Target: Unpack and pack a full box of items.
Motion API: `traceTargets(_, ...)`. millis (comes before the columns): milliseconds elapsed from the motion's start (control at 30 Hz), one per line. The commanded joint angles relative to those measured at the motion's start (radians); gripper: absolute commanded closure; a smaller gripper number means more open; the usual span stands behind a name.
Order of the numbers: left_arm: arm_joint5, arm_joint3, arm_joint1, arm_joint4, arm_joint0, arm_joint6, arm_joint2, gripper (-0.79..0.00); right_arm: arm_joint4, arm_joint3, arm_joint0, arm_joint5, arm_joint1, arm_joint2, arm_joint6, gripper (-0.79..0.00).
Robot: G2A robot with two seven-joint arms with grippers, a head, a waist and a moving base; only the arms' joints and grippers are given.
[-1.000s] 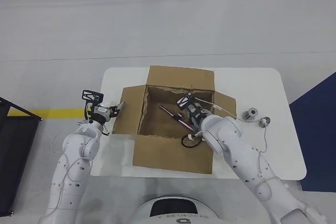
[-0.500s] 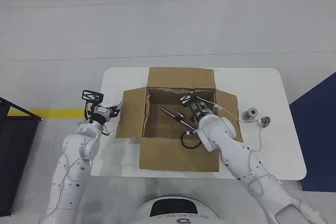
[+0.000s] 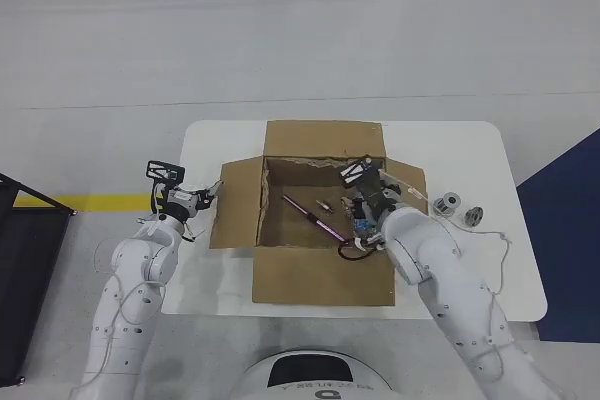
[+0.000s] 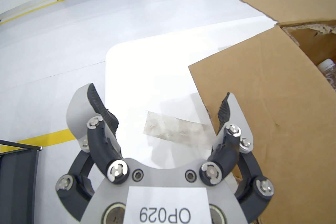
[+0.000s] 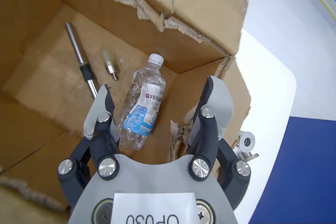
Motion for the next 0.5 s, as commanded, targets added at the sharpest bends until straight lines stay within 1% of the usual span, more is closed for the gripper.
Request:
traceTargets(0,0.0,0.0,0.0,0.0,0.0,0.0,0.0,-0.785,0.103,-0.103,-0.11,-0.054,0.014,0.164,-0.084,-0.631)
traceTargets(67,0.0,0.0,0.0,0.0,0.0,0.0,0.0,-0.785,0.224,-0.155,-0.21,-0.098,0.024,0.33,-0.181,-0.643)
traceTargets(133,0.0,0.0,0.0,0.0,0.0,0.0,0.0,-0.785,0.336,-0.158,-0.297,-0.131,0.028,0.486,-0.272,-0.643)
traceTargets(167,0.0,0.0,0.0,0.0,0.0,0.0,0.0,-0.785,0.388,-0.148,-0.331,-0.154,0.029,0.549,-0.304,-0.69)
traceTargets(200,0.0,0.0,0.0,0.0,0.0,0.0,0.0,-0.785,0.434,-0.123,-0.355,-0.159,0.029,0.608,-0.326,-0.754)
traceTargets(233,0.0,0.0,0.0,0.0,0.0,0.0,0.0,-0.785,0.474,-0.106,-0.37,-0.167,0.03,0.648,-0.336,-0.785)
traceTargets(467,0.0,0.0,0.0,0.0,0.0,0.0,0.0,-0.785,0.49,-0.098,-0.374,-0.169,0.03,0.659,-0.336,-0.785)
